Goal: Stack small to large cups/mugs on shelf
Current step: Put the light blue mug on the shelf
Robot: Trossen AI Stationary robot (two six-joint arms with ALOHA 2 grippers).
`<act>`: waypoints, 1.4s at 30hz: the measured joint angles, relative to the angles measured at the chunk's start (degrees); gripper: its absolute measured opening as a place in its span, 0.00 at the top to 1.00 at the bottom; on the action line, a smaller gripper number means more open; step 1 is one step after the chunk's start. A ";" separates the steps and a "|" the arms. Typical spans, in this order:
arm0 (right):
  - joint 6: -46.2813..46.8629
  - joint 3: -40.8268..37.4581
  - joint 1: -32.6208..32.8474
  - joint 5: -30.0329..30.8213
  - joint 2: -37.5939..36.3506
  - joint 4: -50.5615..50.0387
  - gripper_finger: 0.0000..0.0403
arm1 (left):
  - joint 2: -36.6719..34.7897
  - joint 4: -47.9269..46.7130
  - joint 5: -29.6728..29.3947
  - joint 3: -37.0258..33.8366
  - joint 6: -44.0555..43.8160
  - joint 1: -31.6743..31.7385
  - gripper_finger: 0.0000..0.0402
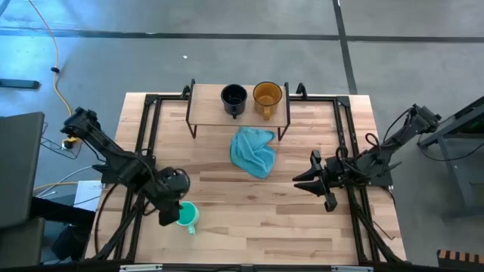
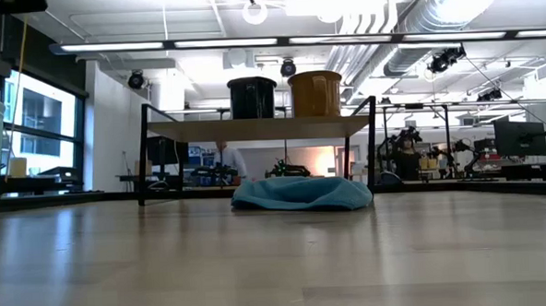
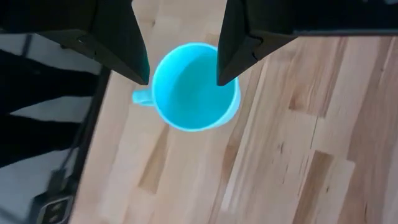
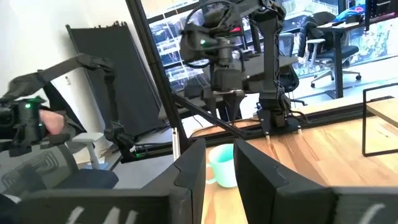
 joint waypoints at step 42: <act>1.36 0.00 -0.48 -1.70 0.02 -1.88 0.82 | 6.60 3.49 1.16 -8.98 -9.13 -1.28 0.56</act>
